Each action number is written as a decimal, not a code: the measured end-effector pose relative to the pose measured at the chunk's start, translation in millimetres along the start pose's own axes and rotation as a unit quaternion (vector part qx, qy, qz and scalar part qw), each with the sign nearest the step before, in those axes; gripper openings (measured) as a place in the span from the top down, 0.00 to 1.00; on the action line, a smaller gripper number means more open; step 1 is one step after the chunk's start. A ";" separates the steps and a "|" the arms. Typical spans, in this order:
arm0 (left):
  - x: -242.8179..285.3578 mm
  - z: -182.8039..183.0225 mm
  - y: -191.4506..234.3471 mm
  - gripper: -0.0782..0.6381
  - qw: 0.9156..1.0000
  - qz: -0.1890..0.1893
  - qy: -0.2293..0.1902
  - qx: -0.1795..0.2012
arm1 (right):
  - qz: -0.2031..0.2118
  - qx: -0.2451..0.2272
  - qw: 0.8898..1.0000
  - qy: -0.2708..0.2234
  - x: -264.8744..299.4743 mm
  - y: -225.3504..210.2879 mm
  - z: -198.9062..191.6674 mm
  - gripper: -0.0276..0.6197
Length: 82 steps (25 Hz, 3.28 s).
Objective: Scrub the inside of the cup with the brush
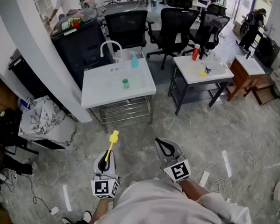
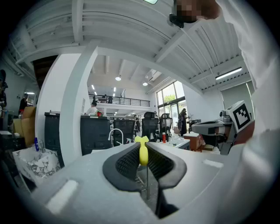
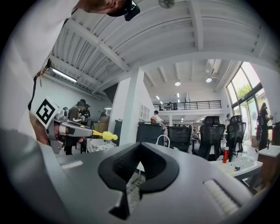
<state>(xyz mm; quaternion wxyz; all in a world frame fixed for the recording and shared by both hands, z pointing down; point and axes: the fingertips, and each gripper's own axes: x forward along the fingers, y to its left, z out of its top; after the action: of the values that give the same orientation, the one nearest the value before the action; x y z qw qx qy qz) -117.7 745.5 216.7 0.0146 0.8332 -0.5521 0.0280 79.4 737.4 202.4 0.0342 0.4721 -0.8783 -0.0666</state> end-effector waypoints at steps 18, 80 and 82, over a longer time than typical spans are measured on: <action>17.5 -5.1 -18.9 0.84 1.000 0.013 0.009 0.003 | 0.017 0.022 1.000 0.002 -4.9 -23.3 -17.5 0.95; 374.5 -20.9 170.2 0.84 0.999 0.005 0.045 -0.010 | 0.036 0.041 0.997 0.057 361.1 -196.1 -87.8 0.95; 388.9 -28.9 179.9 0.84 0.999 -0.002 0.045 -0.015 | 0.033 0.036 0.997 0.060 376.0 -200.5 -92.0 0.95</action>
<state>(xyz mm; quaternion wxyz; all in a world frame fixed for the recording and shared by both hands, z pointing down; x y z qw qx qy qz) -133.0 319.5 268.8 0.0518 0.8321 -0.5492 0.0573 48.6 306.7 262.4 0.0719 0.4469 -0.8917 -0.0050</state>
